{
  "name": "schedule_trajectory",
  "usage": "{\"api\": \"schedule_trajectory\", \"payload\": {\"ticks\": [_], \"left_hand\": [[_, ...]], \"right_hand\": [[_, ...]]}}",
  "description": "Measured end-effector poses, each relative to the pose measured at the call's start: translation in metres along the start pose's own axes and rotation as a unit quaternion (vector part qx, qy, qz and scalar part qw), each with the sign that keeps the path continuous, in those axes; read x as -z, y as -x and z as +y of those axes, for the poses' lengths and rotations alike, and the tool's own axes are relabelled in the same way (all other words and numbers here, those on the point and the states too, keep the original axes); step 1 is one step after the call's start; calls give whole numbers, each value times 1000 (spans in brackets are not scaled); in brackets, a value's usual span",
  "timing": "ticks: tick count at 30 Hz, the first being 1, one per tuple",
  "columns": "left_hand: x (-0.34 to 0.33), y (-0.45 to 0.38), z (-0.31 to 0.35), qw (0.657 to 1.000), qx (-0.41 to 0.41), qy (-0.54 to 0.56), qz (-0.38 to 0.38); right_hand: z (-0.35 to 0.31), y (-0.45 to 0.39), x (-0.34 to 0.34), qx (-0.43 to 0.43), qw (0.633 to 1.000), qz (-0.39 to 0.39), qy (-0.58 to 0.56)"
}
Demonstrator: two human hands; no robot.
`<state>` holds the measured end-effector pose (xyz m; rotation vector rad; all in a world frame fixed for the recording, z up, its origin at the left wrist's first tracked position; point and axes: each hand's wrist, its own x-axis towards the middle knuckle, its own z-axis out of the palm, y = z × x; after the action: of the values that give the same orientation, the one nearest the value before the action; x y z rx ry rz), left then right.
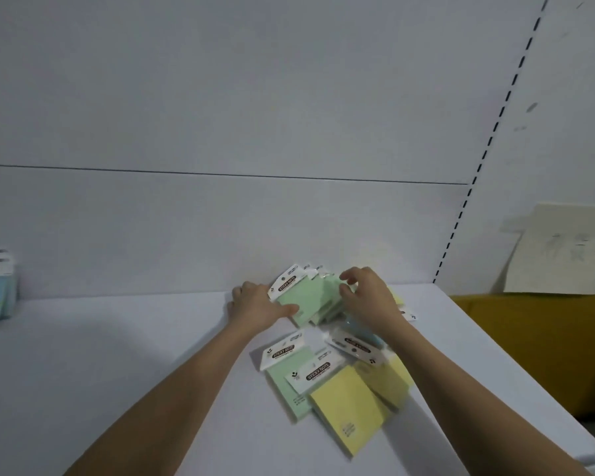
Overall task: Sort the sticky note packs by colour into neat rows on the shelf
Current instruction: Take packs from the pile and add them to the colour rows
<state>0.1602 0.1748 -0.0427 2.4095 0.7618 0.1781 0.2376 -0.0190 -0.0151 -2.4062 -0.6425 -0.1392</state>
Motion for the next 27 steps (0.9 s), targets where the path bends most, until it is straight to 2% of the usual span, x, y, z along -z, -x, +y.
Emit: {"api": "schedule_trajectory", "payload": {"ticks": [3,7,12,16,20,23,27], "left_hand": [[-1,-1,9,1000,14,13,8],[-5,4,8,992,30,119,25],[-7,1,3,991,54,121,-32],[4,16,10,977,30,197,-72],[16,37,15,959,11,282,-17],[24,52,13,934,38,356,4],[32,76,10,904,63,416,73]], "right_hand": [[9,-18,-3,5,1000,-2,-12],[12,-33,-9,10,1000,-22,-9],[4,-43,-17,10,997,-72,32],[5,-47,-19,15,993,-102,51],[7,-46,-19,22,992,-123,34],[10,-45,-20,31,990,-139,23],[5,-42,-14,64,983,-167,28]]}}
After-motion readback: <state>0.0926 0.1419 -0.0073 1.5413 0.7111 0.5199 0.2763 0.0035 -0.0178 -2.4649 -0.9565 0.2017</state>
